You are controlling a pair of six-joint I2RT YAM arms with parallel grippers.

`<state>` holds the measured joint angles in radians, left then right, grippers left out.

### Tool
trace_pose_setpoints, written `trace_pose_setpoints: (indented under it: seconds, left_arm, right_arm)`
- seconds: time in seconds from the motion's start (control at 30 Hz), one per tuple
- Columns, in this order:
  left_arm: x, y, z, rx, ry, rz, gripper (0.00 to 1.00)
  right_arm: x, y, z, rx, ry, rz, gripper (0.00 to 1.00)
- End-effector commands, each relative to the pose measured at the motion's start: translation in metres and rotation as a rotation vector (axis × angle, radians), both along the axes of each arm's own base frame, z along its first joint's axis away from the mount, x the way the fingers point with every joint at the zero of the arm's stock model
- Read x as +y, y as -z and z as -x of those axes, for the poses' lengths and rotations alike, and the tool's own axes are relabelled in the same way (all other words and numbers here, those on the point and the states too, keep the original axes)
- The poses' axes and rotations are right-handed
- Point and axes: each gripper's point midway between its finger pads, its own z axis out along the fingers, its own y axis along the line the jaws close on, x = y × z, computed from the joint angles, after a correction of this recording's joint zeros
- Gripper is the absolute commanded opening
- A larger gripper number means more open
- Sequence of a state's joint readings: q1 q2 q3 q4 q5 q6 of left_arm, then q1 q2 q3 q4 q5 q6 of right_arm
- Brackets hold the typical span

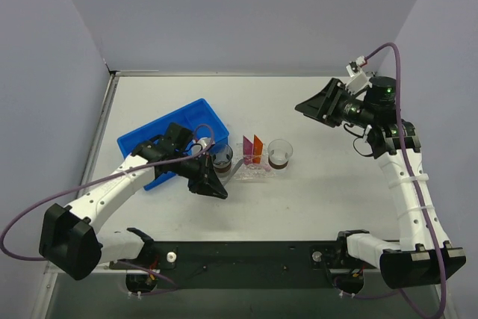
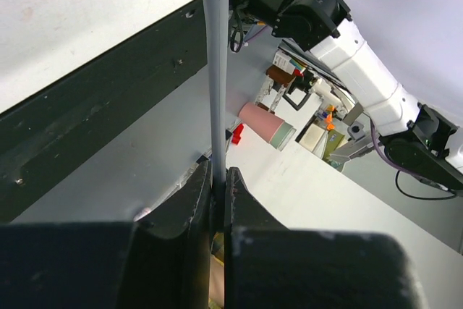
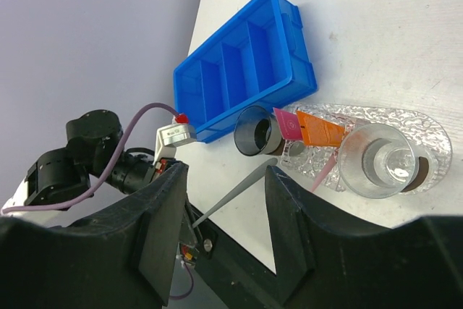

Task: Prepare toiletry sets of a toothbrush and toothpaste on the tray

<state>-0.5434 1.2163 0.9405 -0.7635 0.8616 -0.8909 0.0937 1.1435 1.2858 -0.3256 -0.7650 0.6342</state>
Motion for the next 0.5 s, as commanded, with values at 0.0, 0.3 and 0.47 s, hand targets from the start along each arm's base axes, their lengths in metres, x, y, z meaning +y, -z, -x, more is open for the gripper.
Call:
trace_pose_setpoints:
  seconds: [0.0, 0.3, 0.47]
  left_arm:
    - [0.001, -0.005, -0.007, -0.012, 0.043, 0.033, 0.00]
    - [-0.004, -0.006, -0.025, 0.020, 0.047, 0.050, 0.00]
    - [-0.005, 0.000, -0.027, 0.065, 0.036, 0.039, 0.00]
  right_arm:
    - [-0.006, -0.012, -0.002, -0.059, 0.022, 0.003, 0.43]
    - [-0.016, -0.012, -0.010, -0.054, 0.060, 0.001, 0.43]
    - [-0.018, -0.006, -0.013, -0.036, 0.067, 0.004, 0.42]
